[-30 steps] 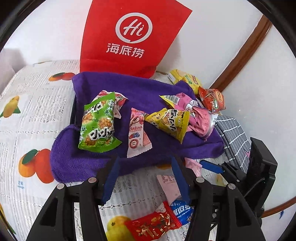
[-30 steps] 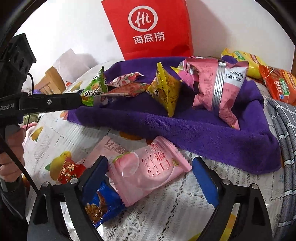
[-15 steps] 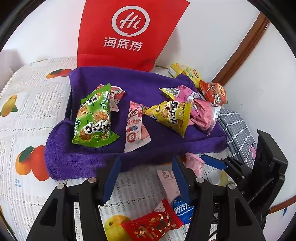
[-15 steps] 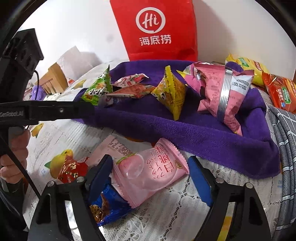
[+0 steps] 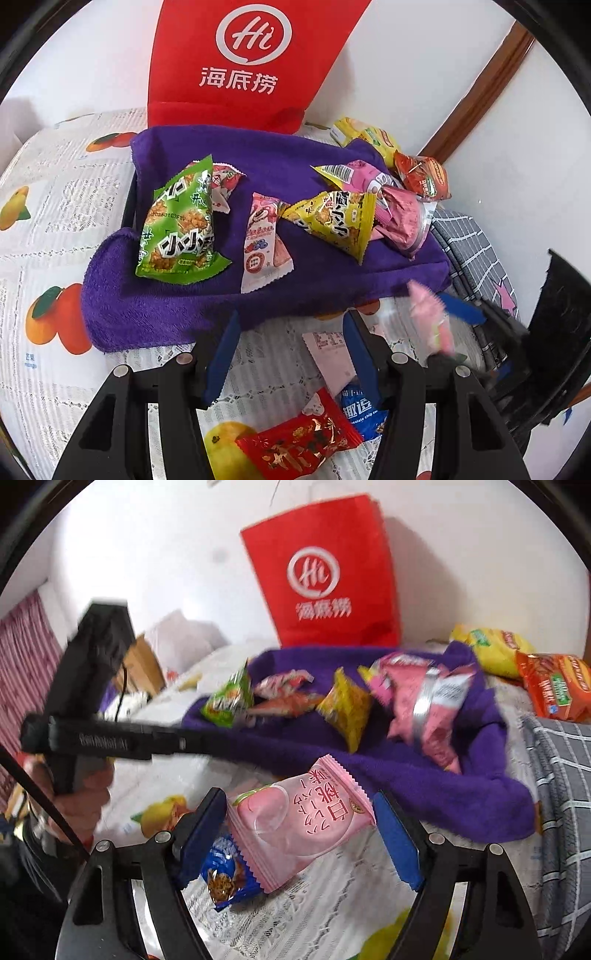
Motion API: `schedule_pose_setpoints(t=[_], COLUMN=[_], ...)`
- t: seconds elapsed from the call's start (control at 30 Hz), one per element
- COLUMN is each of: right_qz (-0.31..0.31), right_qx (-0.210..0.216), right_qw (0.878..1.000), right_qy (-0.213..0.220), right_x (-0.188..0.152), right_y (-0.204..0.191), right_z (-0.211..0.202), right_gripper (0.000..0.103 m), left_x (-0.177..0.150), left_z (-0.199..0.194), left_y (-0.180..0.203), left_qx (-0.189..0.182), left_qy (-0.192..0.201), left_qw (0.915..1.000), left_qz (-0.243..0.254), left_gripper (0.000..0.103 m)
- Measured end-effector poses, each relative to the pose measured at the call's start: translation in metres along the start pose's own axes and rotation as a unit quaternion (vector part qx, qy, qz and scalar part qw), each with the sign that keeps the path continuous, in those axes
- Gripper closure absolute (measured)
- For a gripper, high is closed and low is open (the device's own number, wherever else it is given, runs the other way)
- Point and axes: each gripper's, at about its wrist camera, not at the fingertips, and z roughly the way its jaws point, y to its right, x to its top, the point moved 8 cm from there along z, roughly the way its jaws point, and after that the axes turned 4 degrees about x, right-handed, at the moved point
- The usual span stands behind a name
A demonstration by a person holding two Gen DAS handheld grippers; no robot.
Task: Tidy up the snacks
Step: 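Grasp pink-white rectangular packet with left tool while right tool lifts peach bag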
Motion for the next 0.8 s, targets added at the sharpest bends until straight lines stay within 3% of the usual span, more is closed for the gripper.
schedule_pose_setpoints(t=[0.3, 0.5, 0.67, 0.8], right_qz=[0.06, 0.074, 0.083, 0.097], right_qx=[-0.037, -0.039, -0.038, -0.037], right_qw=[0.995, 0.993, 0.991, 0.988], right_qy=[0.069, 0.085, 0.1, 0.111], right_x=[0.02, 0.021, 0.024, 0.026], right_y=[0.03, 0.037, 0.04, 0.046], right_z=[-0.021, -0.029, -0.036, -0.042], right_gripper=[0.022, 0.022, 0.022, 0.022], left_x=[-0.012, -0.027, -0.034, -0.032], left_z=[0.01, 0.024, 0.033, 0.036], left_y=[0.014, 0.032, 0.042, 0.046], left_qx=[-0.001, -0.009, -0.035, -0.03], left_qy=[-0.029, -0.062, -0.083, -0.082], left_qw=[0.9993, 0.997, 0.9956, 0.9959], left_qz=[0.023, 0.046, 0.027, 0.023], left_gripper=[0.048, 0.048, 0.046, 0.04])
